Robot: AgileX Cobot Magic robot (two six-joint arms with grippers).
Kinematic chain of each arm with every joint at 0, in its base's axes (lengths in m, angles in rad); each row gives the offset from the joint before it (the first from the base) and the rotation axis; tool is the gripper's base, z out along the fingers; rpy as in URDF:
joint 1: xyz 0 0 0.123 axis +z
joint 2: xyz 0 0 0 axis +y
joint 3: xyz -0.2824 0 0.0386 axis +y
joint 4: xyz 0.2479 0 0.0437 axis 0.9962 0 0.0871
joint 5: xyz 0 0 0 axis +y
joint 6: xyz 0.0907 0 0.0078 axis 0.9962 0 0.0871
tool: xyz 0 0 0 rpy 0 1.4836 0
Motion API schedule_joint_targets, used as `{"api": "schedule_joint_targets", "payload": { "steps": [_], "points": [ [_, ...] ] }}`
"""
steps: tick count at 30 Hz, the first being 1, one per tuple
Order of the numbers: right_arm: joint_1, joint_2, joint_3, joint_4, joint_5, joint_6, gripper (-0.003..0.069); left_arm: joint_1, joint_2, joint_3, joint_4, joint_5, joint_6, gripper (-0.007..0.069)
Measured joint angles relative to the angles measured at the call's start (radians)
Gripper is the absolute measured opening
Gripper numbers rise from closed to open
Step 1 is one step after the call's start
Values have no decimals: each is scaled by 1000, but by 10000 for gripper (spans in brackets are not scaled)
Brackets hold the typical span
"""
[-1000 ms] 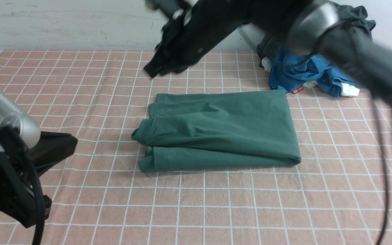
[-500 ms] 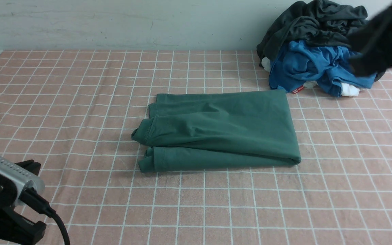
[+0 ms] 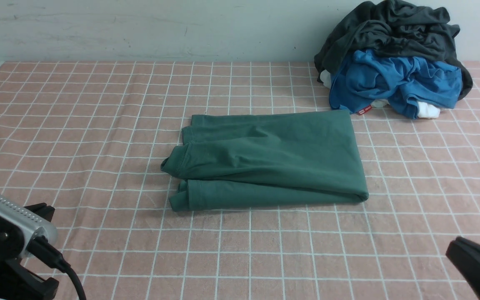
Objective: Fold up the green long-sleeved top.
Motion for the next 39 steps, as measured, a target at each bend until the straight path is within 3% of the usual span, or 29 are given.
{"api": "schedule_joint_targets", "payload": {
  "steps": [1, 6, 14, 18, 22, 27, 39],
  "points": [
    [0, -70, 70, -5, -100, 2, -13, 0, 0, 0, 0, 0, 0, -3],
    [0, -212, 115, -21, -185, 3, -13, 0, 0, 0, 0, 1, 0, -3],
    [-4, -337, 115, -20, 59, 22, -13, 0, 0, 0, 0, 1, 0, -3],
    [-77, -407, 115, 131, 245, -34, -13, 0, 0, 0, 0, 1, 0, -3],
    [-240, -420, 115, 302, 381, -190, -13, 0, 0, 0, 0, 1, 0, -3],
    [-409, -420, 115, 394, 409, -364, -13, 0, 0, 0, 0, 9, 0, -3],
    [-429, -420, 114, 405, 414, -409, -13, 0, 0, 0, 0, 26, 0, -3]
  ]
}}
